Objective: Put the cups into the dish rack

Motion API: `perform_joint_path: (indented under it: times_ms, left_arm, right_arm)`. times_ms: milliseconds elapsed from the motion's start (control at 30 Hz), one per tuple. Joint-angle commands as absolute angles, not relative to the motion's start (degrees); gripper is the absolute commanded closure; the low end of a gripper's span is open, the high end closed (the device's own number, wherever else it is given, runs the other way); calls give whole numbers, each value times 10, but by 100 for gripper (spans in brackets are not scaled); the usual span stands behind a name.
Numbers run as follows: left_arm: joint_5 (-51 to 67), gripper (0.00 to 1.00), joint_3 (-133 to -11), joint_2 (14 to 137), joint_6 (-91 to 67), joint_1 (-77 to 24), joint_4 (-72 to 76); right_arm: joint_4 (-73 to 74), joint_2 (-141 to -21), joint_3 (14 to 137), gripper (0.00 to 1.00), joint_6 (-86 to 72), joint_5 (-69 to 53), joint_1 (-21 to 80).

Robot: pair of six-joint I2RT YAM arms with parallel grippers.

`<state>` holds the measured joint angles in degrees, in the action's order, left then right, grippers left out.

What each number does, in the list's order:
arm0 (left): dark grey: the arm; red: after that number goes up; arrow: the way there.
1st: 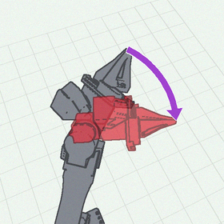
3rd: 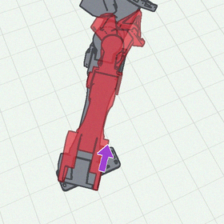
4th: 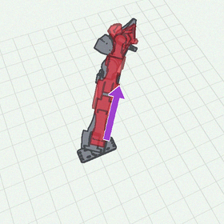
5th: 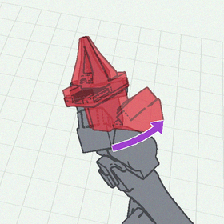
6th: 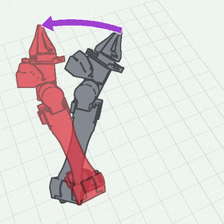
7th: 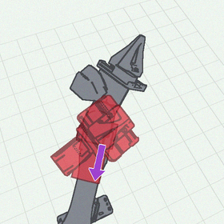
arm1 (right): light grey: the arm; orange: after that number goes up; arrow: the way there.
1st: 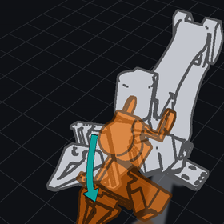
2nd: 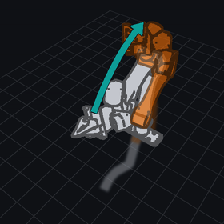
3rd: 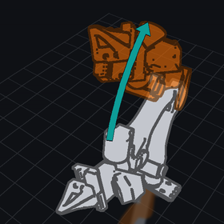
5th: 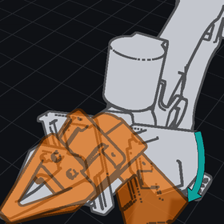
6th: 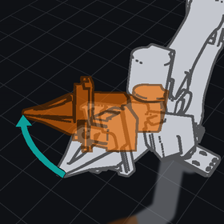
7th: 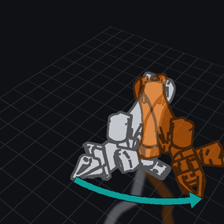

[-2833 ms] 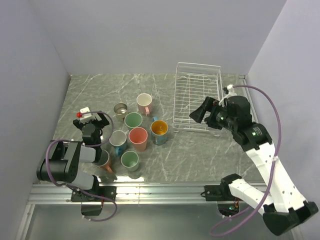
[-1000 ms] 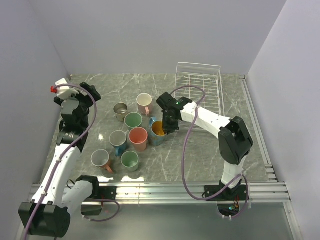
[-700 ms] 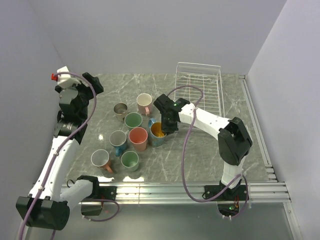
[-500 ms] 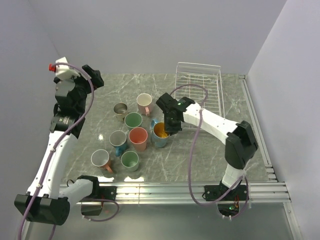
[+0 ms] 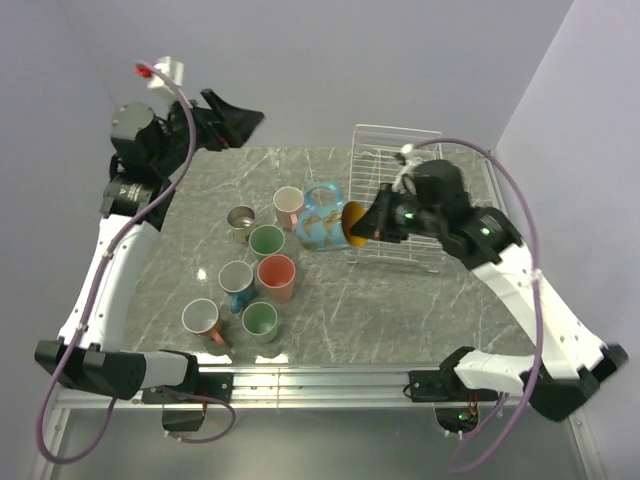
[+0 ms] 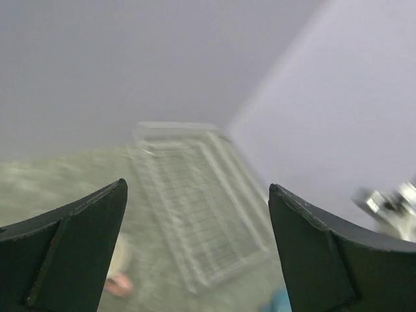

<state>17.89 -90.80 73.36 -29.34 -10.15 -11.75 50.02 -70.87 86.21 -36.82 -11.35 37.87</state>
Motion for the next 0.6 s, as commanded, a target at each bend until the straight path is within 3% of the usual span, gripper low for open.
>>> perform_joint_path:
  times_ms: [0,67,233,433,567]
  left_arm:
    - [447,5,-871,751,-443,-112,-19]
    - [519,5,-793,742,-516,-114,155]
    - [612,1,-679,719,-682,-135,386]
    - [614,1,-658,714,-625,-198,306]
    - [610,1,-622,701,-643,-212,341]
  right_arm:
    - [344,-637,804,100,-395,-271,296]
    - [290,-607,778,100,-416,-361,257]
    - [228,-580,744,100,-462,-445,213]
    - [128,-559,712,100,-550,-478,198]
    - [54,-556,694,100,-608,-494,187]
